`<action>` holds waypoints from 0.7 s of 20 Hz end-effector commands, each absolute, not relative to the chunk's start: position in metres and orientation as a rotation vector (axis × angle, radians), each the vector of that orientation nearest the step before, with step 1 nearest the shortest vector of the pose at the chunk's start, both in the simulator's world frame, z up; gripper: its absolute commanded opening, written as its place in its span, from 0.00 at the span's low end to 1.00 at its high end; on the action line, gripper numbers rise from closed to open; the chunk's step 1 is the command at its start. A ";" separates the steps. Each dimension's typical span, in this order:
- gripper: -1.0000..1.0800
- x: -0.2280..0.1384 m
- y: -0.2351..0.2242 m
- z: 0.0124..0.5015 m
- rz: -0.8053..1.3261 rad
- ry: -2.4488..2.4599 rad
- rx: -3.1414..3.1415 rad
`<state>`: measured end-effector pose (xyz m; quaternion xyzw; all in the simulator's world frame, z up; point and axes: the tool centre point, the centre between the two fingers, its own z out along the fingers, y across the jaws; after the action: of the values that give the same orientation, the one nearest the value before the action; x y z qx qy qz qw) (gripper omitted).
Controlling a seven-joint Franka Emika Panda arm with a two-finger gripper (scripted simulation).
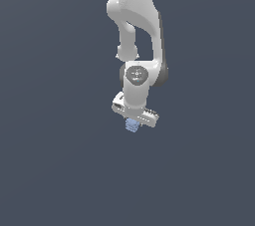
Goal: Pick up the object and move it to a goal position.
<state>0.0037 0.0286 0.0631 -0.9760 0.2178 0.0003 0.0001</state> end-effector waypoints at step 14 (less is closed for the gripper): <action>0.00 0.069 0.095 0.116 0.000 0.685 -3.066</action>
<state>0.0624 0.0879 0.1103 -0.9760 0.2176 -0.0002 0.0000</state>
